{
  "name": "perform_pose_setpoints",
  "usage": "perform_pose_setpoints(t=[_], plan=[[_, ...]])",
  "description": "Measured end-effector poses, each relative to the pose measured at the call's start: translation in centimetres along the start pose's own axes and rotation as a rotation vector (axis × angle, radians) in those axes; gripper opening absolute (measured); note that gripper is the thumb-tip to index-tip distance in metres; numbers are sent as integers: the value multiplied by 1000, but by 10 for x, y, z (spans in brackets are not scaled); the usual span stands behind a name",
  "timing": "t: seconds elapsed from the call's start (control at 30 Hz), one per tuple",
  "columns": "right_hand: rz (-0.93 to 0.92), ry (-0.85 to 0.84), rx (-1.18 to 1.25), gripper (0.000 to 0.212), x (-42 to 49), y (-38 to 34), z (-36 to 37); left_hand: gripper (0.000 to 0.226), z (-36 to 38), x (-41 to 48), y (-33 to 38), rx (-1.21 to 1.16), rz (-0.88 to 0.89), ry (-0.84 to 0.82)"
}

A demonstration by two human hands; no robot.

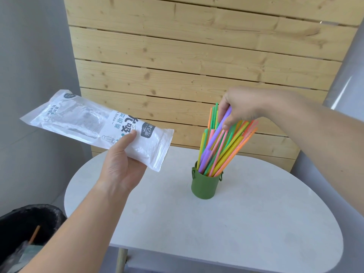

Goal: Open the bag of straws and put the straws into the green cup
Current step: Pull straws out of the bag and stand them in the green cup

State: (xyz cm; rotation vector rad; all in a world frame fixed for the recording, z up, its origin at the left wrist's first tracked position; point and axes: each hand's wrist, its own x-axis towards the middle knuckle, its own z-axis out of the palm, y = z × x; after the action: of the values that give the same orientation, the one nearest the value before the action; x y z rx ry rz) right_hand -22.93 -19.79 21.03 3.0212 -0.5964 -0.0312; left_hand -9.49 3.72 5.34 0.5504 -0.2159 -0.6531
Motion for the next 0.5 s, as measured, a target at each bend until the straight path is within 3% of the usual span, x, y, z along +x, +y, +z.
perform_pose_setpoints(t=[0.5], plan=[[-30, -40, -45, 20, 8, 3, 18, 15, 3, -3, 0, 39, 0, -14]])
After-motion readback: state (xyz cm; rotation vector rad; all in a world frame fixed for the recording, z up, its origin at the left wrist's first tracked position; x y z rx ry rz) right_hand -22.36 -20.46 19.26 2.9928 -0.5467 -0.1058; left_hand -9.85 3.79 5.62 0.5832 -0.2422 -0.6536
